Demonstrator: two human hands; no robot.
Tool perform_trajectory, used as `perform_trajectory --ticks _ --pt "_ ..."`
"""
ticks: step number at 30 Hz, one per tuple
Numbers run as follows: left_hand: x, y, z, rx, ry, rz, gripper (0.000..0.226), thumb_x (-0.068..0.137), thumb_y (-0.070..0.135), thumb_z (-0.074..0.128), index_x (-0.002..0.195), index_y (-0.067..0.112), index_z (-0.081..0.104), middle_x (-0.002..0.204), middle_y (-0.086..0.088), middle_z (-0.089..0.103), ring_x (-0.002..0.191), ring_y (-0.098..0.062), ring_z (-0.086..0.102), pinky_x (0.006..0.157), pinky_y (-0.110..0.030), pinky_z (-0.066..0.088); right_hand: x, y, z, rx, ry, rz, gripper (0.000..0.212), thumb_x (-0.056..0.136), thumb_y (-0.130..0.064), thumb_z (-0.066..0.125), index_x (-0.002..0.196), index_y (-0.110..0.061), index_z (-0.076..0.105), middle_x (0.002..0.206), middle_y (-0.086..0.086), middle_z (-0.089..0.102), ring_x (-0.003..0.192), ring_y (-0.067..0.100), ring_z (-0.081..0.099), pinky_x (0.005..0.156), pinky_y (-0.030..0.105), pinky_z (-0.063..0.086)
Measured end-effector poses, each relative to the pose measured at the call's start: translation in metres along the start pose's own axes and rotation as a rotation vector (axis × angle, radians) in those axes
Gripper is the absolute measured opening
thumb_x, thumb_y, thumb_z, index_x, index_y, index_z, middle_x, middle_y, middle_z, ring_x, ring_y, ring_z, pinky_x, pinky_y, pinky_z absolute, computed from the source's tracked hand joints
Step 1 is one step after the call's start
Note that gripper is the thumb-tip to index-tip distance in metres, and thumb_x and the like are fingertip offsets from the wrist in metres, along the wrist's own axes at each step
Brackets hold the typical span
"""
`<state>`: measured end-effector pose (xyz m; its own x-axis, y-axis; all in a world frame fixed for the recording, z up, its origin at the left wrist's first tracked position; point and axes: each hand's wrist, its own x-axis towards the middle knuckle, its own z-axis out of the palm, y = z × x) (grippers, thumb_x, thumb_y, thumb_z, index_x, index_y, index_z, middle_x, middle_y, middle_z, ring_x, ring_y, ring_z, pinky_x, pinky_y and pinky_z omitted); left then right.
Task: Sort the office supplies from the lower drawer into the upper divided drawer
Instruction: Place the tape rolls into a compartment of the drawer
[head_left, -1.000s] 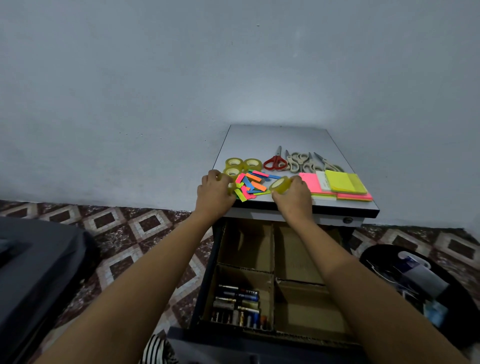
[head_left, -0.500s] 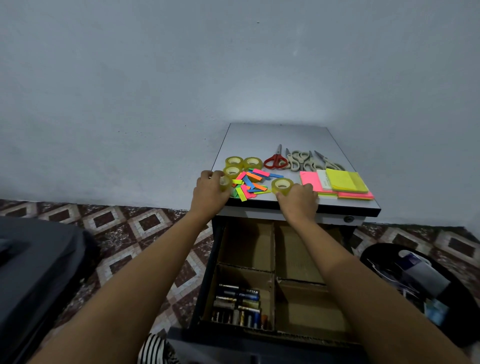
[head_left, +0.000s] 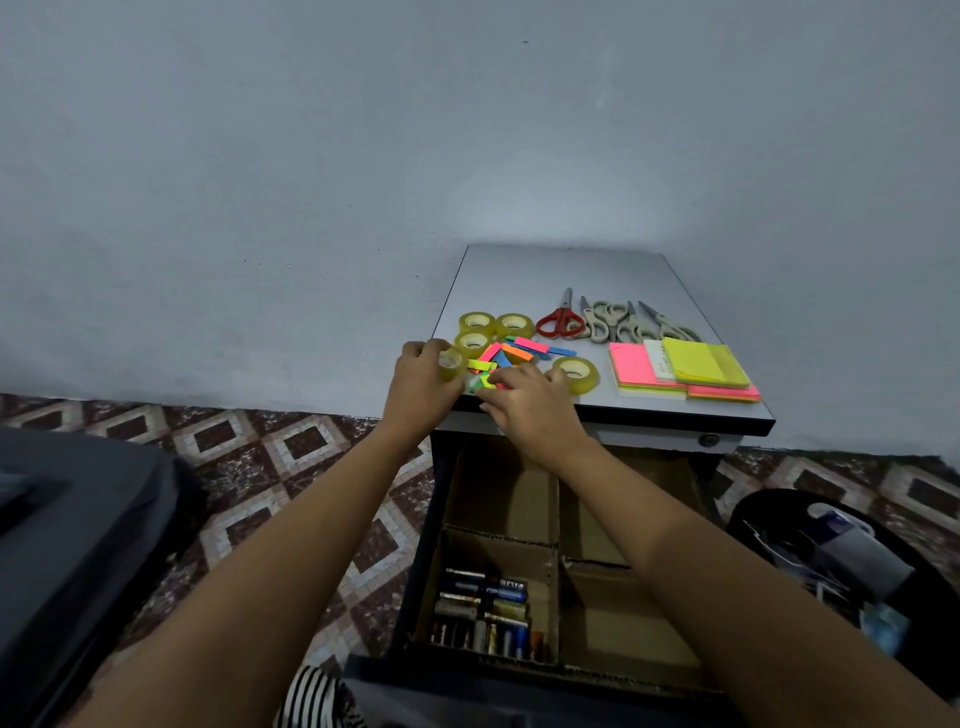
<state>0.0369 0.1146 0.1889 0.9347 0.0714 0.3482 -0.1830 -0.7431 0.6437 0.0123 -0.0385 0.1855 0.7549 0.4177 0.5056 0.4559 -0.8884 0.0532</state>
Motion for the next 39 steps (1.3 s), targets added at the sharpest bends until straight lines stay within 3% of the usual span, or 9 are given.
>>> perform_trajectory --ticks 3,8,16,24,28,35,39 --pt "-0.001 0.002 -0.001 -0.009 0.005 -0.002 0.045 0.082 0.015 0.063 0.125 0.007 0.052 0.127 -0.017 0.047 0.113 -0.029 0.049 0.087 -0.026 0.039 0.003 0.003 0.002 -0.029 -0.038 -0.008 0.013 0.073 -0.019 0.079 0.086 -0.019 0.077 0.089 0.002 0.071 0.081 0.027 0.066 0.064 0.040 0.045" --pt "-0.001 0.003 -0.004 -0.021 0.023 0.009 0.043 0.083 0.015 0.062 0.125 0.007 0.053 0.127 -0.017 0.047 0.113 -0.028 0.050 0.086 -0.025 0.037 0.009 0.009 0.004 -0.019 -0.142 -0.006 0.030 0.098 -0.020 0.045 0.122 -0.018 0.063 0.126 0.003 0.060 0.118 0.027 0.050 0.088 0.043 0.033" --pt "-0.003 0.003 -0.007 -0.032 0.033 0.011 0.042 0.082 0.010 0.062 0.123 0.005 0.054 0.122 -0.017 0.051 0.115 -0.028 0.048 0.085 -0.022 0.035 0.010 0.010 0.014 0.038 -0.123 0.049 0.032 0.097 -0.026 0.045 0.121 -0.015 0.063 0.127 0.006 0.058 0.118 0.027 0.052 0.091 0.046 0.034" --pt "-0.004 0.004 -0.005 -0.028 0.009 0.001 0.046 0.085 0.022 0.065 0.127 0.008 0.051 0.126 -0.016 0.048 0.110 -0.028 0.052 0.089 -0.030 0.042 0.017 0.013 0.011 -0.015 -0.254 0.092 0.043 0.101 -0.036 0.028 0.137 -0.019 0.047 0.145 0.002 0.040 0.133 0.020 0.036 0.103 0.048 0.027" --pt "-0.005 0.006 -0.005 -0.023 0.010 -0.003 0.047 0.084 0.024 0.065 0.127 0.009 0.051 0.126 -0.015 0.049 0.110 -0.030 0.053 0.092 -0.038 0.044 0.018 0.014 0.010 -0.019 -0.276 0.103 0.043 0.101 -0.036 0.028 0.136 -0.019 0.047 0.146 0.002 0.040 0.133 0.021 0.035 0.105 0.048 0.026" --pt "-0.005 0.009 -0.008 -0.071 0.044 -0.008 0.052 0.085 0.026 0.066 0.130 0.007 0.048 0.129 -0.015 0.048 0.116 -0.026 0.048 0.085 -0.022 0.036 0.011 0.016 0.004 0.017 -0.142 0.103 0.037 0.099 -0.026 0.039 0.130 -0.013 0.055 0.139 0.007 0.049 0.128 0.025 0.043 0.098 0.041 0.034" --pt "-0.009 0.011 -0.007 -0.116 0.076 0.010 0.050 0.086 0.024 0.066 0.131 0.010 0.048 0.129 -0.013 0.049 0.114 -0.022 0.049 0.083 -0.018 0.036 0.001 0.023 -0.004 0.042 0.017 0.337 0.035 0.096 -0.026 0.047 0.125 -0.010 0.058 0.130 0.010 0.053 0.121 0.028 0.045 0.093 0.040 0.038"
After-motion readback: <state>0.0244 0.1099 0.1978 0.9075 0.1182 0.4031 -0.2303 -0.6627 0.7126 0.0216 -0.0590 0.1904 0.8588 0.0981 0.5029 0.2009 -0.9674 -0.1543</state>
